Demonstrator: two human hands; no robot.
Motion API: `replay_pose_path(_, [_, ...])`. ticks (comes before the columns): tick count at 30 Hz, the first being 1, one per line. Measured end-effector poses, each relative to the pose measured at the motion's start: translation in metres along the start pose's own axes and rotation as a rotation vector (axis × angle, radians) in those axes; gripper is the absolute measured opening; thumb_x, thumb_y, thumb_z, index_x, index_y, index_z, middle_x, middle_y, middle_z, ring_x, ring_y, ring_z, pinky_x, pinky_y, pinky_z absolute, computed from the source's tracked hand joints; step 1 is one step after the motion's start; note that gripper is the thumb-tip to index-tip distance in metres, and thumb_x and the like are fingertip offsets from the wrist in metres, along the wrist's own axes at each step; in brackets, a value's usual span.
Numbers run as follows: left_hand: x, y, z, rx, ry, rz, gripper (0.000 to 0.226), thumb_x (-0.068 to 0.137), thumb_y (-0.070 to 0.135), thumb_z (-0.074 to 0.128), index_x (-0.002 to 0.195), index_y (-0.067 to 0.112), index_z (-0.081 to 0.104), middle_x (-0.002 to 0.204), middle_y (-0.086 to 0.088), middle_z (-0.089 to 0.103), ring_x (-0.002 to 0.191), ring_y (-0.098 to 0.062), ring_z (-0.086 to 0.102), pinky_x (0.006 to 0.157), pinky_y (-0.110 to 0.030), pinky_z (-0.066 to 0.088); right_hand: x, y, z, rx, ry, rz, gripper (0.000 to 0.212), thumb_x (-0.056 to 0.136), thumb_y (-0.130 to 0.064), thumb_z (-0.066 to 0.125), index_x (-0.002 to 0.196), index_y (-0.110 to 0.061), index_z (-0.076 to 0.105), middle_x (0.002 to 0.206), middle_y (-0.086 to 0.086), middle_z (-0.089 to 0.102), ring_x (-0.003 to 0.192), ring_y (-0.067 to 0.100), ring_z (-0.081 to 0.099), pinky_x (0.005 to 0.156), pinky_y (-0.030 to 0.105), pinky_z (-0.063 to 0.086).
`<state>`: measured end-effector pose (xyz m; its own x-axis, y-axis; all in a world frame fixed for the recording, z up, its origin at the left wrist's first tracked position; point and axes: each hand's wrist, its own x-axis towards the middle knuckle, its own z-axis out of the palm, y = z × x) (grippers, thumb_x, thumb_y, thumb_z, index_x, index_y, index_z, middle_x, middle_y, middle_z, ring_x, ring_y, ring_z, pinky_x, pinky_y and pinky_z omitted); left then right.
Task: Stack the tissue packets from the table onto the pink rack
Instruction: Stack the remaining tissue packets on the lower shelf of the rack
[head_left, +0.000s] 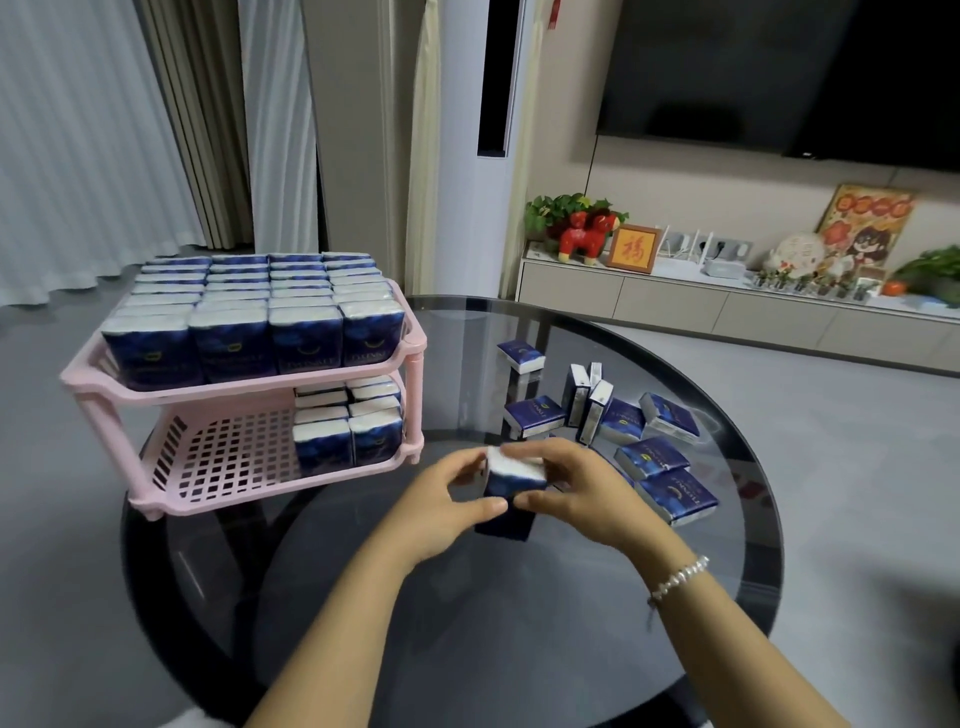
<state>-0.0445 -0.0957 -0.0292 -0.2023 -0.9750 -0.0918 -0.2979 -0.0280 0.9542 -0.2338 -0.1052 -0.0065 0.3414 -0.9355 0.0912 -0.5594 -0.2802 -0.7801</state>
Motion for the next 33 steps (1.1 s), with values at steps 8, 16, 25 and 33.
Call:
replay_pose_path(8, [0.003, -0.01, 0.009, 0.166, -0.056, 0.006, 0.063, 0.079, 0.015, 0.074, 0.132, 0.034, 0.045, 0.128, 0.013, 0.055, 0.121, -0.007, 0.049, 0.107, -0.032, 0.038, -0.003, 0.011, 0.0, -0.138, -0.057, -0.032, 0.057, 0.077, -0.018, 0.074, 0.129, -0.029, 0.051, 0.128, -0.013, 0.056, 0.115, 0.003, 0.054, 0.101, 0.027, 0.045])
replay_pose_path(16, [0.008, -0.009, 0.014, 0.026, 0.081, -0.033, 0.046, 0.08, 0.021, 0.074, 0.116, 0.032, 0.05, 0.118, 0.009, 0.061, 0.105, -0.007, 0.059, 0.089, -0.026, 0.047, -0.008, 0.024, -0.033, 0.011, 0.403, 0.046, 0.03, 0.089, -0.013, 0.059, 0.109, -0.035, 0.065, 0.098, -0.014, 0.067, 0.087, 0.007, 0.062, 0.077, 0.019, 0.053])
replay_pose_path(25, [0.008, -0.003, 0.017, -0.069, 0.163, -0.058, 0.046, 0.08, 0.016, 0.074, 0.12, 0.021, 0.053, 0.116, 0.003, 0.062, 0.102, -0.013, 0.059, 0.083, -0.025, 0.043, -0.004, 0.064, -0.064, -0.528, 0.179, 0.308, 0.049, 0.086, -0.037, 0.062, 0.131, -0.022, 0.054, 0.127, 0.005, 0.057, 0.118, 0.027, 0.046, 0.098, 0.038, 0.041])
replay_pose_path(33, [0.012, -0.007, 0.018, -0.131, 0.179, -0.085, 0.05, 0.079, 0.017, 0.075, 0.124, 0.018, 0.054, 0.118, 0.002, 0.062, 0.106, -0.014, 0.059, 0.083, -0.024, 0.044, -0.005, 0.056, -0.054, -0.576, 0.076, 0.297, 0.046, 0.084, -0.043, 0.063, 0.124, -0.025, 0.049, 0.128, 0.0, 0.05, 0.115, 0.025, 0.037, 0.09, 0.035, 0.03])
